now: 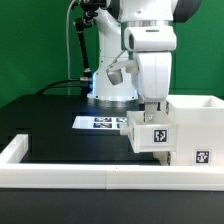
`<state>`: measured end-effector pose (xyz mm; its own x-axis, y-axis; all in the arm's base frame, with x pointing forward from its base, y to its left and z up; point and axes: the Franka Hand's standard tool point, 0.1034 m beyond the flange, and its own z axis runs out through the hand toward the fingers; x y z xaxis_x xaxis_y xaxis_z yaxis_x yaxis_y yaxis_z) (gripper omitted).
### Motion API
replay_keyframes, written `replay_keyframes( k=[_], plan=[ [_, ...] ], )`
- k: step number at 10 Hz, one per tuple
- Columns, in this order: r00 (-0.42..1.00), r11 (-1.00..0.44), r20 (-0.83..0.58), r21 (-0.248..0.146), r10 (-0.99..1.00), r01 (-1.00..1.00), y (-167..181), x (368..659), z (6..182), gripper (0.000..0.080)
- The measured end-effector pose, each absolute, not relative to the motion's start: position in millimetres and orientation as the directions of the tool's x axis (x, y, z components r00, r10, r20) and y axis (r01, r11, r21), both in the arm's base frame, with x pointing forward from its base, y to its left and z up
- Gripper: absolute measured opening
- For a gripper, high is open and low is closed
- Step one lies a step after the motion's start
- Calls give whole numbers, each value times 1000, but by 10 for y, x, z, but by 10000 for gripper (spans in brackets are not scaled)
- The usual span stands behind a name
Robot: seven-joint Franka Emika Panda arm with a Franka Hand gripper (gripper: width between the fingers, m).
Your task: Assemble drawer
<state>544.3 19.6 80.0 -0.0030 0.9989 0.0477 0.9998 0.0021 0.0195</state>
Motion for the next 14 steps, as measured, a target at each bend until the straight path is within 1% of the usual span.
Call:
replay_keyframes(
  k=[1,3,4,5,6,11,12,13,14],
  plan=[
    [3,-3,42,10,999,1000,193,5533,893,648],
    [-3,3,38,8,999,1000,115,5768,1031,648],
    [0,-1,39,13,999,1000,60,5882,1056,648],
    [-15,14,39,12,999,1000,-2,5956,1076,648],
    [-21,21,39,19,999,1000,-72,6019,1102,648],
    [-28,28,49,13,998,1000,-171,5999,1062,648],
    [-41,40,93,13,995,999,-260,5987,1038,648],
    [-50,49,149,14,987,999,-404,5957,979,648],
    [-44,44,192,5,980,999,-518,5925,932,648]
  ],
)
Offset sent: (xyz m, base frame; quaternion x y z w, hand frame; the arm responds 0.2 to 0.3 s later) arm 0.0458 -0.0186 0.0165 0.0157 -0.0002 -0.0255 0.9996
